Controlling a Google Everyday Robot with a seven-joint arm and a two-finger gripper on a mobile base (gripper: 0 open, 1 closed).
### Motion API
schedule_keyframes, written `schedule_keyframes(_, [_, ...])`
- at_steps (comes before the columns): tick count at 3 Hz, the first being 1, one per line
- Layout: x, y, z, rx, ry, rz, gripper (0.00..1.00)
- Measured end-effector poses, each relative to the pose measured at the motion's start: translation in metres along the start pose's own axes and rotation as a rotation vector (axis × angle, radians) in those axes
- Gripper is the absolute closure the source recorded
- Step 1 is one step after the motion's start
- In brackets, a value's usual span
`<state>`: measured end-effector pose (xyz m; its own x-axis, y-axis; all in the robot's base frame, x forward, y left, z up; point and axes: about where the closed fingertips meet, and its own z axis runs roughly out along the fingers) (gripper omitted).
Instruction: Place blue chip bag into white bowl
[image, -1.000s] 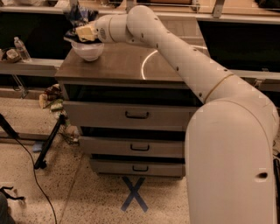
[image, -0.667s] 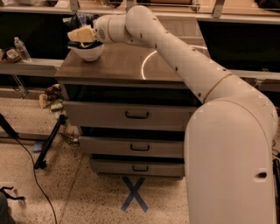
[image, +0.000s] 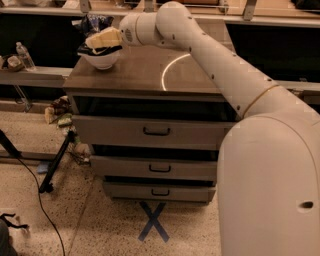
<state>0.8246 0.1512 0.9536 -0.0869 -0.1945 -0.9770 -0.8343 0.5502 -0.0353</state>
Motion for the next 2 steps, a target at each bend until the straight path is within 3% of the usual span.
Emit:
schedule_keyframes(1, [-0.0012,-0.049,-0.0558,0.12,0.032,-0.047,0.0])
schedule_keyframes(2, [0.0002,-0.0567,-0.0637,0.138,0.039,-0.054,0.0])
